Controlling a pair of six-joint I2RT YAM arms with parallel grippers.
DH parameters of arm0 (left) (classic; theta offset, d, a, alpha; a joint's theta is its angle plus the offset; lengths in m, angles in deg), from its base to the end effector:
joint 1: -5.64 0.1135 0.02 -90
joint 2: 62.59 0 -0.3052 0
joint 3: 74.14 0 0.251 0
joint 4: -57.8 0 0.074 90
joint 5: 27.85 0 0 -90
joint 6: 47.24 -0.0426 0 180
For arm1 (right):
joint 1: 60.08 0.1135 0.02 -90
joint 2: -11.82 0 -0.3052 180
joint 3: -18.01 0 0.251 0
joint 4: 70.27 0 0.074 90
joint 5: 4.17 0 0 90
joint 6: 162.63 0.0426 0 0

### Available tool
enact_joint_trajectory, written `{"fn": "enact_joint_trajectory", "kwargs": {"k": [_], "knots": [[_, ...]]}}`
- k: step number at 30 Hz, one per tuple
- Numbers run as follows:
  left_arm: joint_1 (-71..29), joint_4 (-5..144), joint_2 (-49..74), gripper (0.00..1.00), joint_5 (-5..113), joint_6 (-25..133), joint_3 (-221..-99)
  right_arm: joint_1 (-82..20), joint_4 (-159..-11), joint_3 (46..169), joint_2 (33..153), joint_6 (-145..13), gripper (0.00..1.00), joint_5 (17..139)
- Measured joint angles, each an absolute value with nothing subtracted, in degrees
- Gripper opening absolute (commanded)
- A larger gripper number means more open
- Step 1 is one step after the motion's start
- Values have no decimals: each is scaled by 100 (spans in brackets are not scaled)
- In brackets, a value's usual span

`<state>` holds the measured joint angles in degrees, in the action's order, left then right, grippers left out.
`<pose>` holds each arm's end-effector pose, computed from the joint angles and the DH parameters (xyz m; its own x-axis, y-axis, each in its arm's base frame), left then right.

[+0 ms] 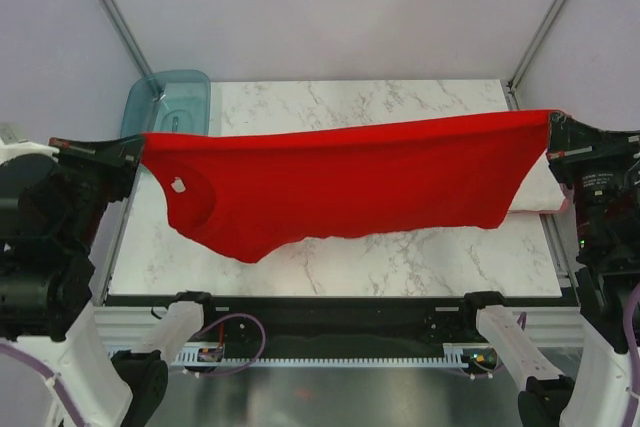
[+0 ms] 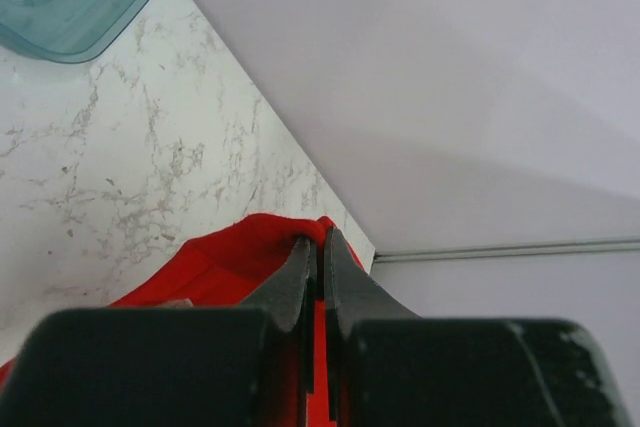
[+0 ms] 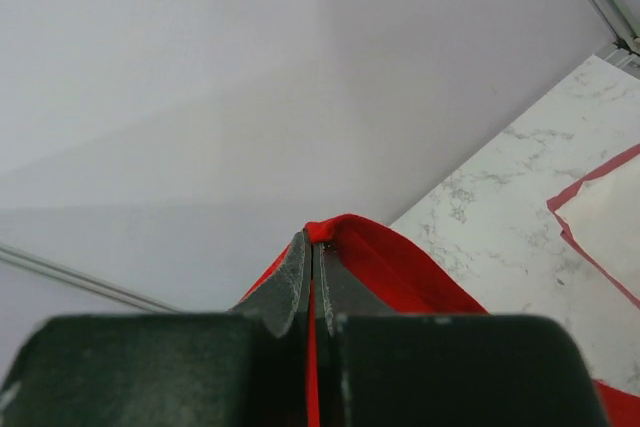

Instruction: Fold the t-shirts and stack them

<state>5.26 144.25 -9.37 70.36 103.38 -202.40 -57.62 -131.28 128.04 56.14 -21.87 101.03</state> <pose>0.0160 0.0060 0.5775 0.0192 -0.8626 -0.5055 -0.2378 0.4872 -0.8403 0.0201 -0.0103 0.5649 0.2219 0.7576 -0.6138 0.0755 0.6142 0.7855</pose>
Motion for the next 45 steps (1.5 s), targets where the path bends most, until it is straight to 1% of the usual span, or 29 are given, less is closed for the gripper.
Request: {"fn": "enact_joint_trajectory", "kwargs": {"k": [6, 10, 12, 16, 18, 24, 27, 30, 33, 35, 42, 45], "knots": [[526, 14259, 138, 2, 6948, 10402, -20248, -5762, -12724, 12441, 6173, -2152, 0, 10132], [526, 13922, 1108, 2, 6916, 10467, -20386, -5762, -12302, 12089, 7069, -2045, 0, 9964], [541, 13859, 1685, 2, 6820, 10489, -20701, -5762, -12074, 12072, 7673, -1999, 0, 9782], [661, 13725, 3191, 2, 6450, 10544, -22388, -5780, -11954, 12616, 8999, -1979, 0, 9264], [724, 13384, 3635, 2, 6310, 10607, -22867, -5828, -11884, 13099, 9607, -1951, 0, 8899], [1131, 12453, 3880, 2, 5744, 10819, -22998, -6260, -11664, 14636, 10765, -1767, 0, 7902], [1339, 11896, 4105, 2, 5497, 10861, -23149, -6376, -11401, 14841, 11008, -1691, 0, 7620], [1393, 11461, 4389, 2, 5283, 10852, -23153, -6409, -11036, 14658, 11209, -1621, 0, 7398], [1387, 11151, 4509, 2, 5104, 10791, -22685, -6407, -10669, 14030, 11318, -1546, 0, 7210], [1371, 10928, 4450, 2, 4994, 10714, -21968, -6418, -10468, 13462, 11380, -1527, 0, 7113], [1356, 9970, 3578, 2, 4960, 10524, -18213, -6486, -9852, 11403, 11380, -1584, 0, 6963], [1354, 9795, 2940, 2, 4953, 10465, -16970, -6529, -9605, 10404, 11159, -1653, 0, 6915]]}}
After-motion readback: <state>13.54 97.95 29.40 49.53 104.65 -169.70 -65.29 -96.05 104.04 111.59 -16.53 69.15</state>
